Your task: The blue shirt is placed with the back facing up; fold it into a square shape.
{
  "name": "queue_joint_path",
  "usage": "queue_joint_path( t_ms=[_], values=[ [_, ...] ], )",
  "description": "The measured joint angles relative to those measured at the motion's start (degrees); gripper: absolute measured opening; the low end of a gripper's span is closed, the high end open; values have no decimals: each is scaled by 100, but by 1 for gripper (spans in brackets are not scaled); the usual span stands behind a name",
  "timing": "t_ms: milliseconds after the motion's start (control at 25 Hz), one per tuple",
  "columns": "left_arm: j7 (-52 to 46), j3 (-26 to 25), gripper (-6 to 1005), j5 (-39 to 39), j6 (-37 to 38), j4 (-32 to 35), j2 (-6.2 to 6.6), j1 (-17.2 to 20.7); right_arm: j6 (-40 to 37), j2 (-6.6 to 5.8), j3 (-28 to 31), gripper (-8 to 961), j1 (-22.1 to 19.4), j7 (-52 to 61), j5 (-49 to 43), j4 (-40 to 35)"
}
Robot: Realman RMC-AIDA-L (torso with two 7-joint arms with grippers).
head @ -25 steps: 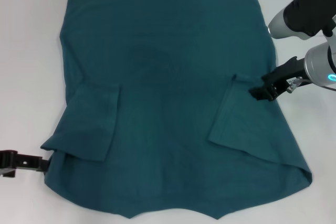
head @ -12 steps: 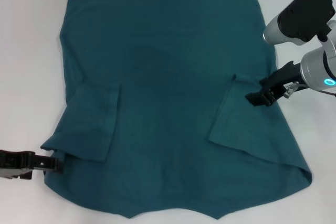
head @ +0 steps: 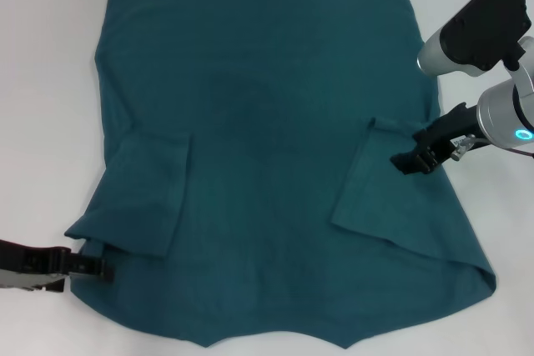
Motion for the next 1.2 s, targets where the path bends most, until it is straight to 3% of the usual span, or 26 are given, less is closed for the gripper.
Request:
queue_joint_path(
  t_ms=[920,1200],
  values=[
    [89,158,864,69,-448,-290,-10,-12,-67,-5,-42,521,-6,154,-13,-27],
    [71,200,621,95,-524,-480,-11,-119,-82,-8,-33,520,-7,224,-26,-40]
  ],
)
